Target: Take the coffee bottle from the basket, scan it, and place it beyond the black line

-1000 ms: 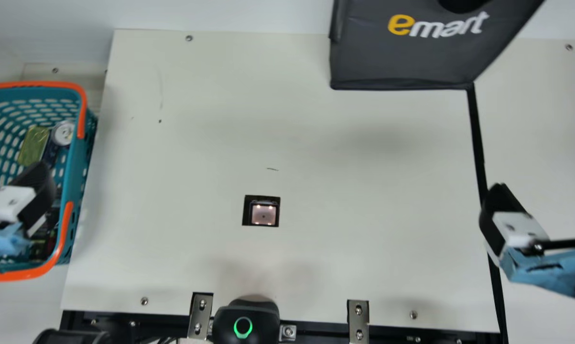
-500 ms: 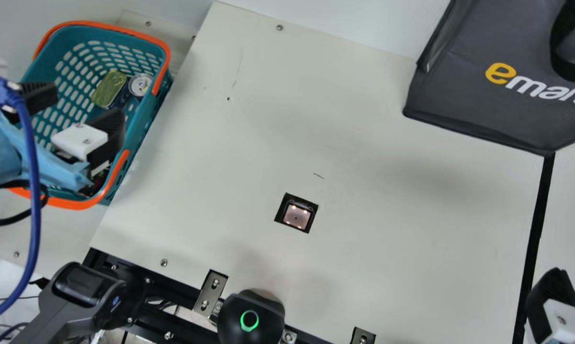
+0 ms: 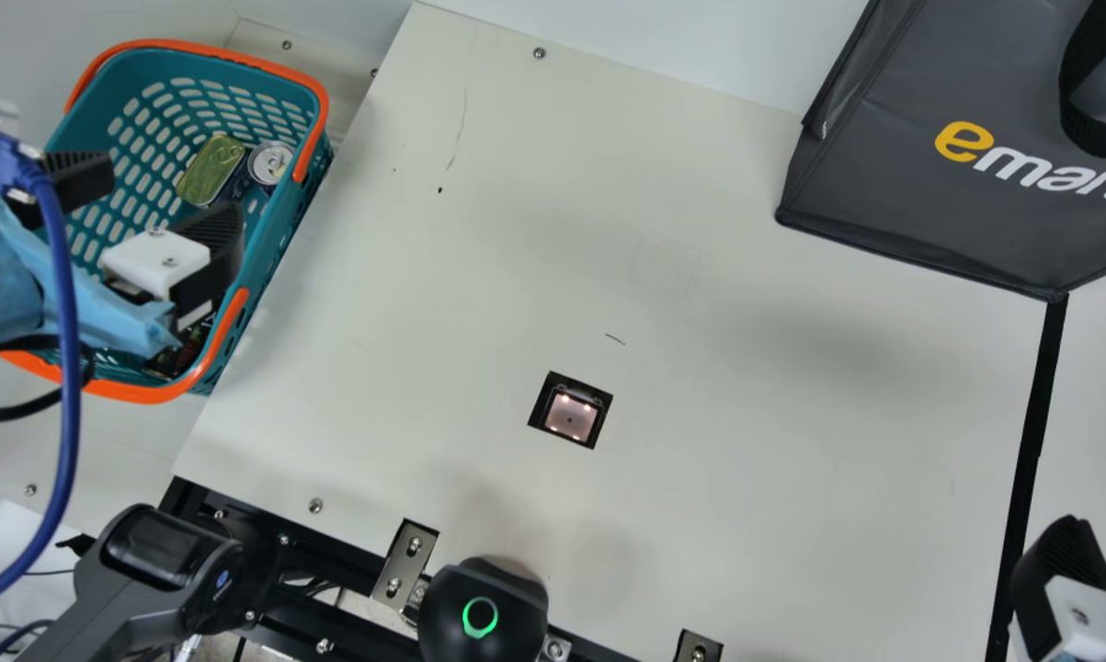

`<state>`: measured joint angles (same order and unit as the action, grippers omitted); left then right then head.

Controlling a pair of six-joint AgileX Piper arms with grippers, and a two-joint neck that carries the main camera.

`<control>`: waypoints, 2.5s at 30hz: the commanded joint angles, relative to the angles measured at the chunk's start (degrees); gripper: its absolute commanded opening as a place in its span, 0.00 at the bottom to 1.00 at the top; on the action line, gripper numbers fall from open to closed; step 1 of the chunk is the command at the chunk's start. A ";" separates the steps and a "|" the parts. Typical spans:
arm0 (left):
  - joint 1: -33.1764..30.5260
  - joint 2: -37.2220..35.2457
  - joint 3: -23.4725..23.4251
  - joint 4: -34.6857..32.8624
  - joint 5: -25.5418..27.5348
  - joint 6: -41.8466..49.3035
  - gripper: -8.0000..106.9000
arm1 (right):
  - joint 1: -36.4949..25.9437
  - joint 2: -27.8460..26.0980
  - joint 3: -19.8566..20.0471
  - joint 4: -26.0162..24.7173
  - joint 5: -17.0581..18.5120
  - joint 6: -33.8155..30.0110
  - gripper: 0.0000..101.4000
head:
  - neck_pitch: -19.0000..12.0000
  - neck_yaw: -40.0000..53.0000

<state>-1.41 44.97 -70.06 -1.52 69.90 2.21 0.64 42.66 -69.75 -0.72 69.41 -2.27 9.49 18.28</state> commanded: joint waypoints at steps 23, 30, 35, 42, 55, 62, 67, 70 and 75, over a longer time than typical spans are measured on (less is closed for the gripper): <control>24.23 6.25 0.93 -7.44 0.00 10.34 0.85 | 0.00 0.00 0.00 0.00 0.11 0.00 0.90 | -1.57 0.14; 36.56 10.37 -0.58 -12.70 0.00 18.28 0.85 | 0.00 0.00 0.00 0.00 0.11 0.00 0.90 | -1.57 0.14; 43.45 12.94 -0.85 -15.80 -0.31 24.03 0.85 | 0.00 0.00 0.00 0.00 0.11 0.00 0.90 | -1.57 0.14; 49.14 14.95 0.65 -18.20 -1.00 30.72 0.85 | 0.00 0.00 0.00 0.00 0.11 0.00 0.90 | -1.57 0.14; 48.96 16.76 6.42 -16.18 -5.66 32.19 0.85 | 0.00 0.00 0.00 0.00 0.06 0.00 0.90 | -1.57 0.14; 47.61 18.59 9.52 -14.21 -9.20 30.91 0.85 | 0.00 0.00 0.00 0.00 0.06 0.00 0.90 | -1.57 0.14; 47.53 20.74 10.78 -13.35 -11.57 30.77 0.85 | 0.00 0.00 0.00 0.00 0.06 0.00 0.90 | -1.57 0.14; 47.52 22.30 11.02 -13.07 -12.73 31.04 0.85 | 0.00 0.00 0.00 0.00 0.06 0.00 0.90 | -1.57 0.14; 47.40 25.20 11.17 -13.07 -14.19 31.64 0.85 | 0.00 0.00 0.00 0.00 0.06 0.00 0.90 | -1.57 0.14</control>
<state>46.05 69.59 -58.98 -14.60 55.81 33.65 0.64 42.66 -69.75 -0.72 69.48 -2.27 9.49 18.28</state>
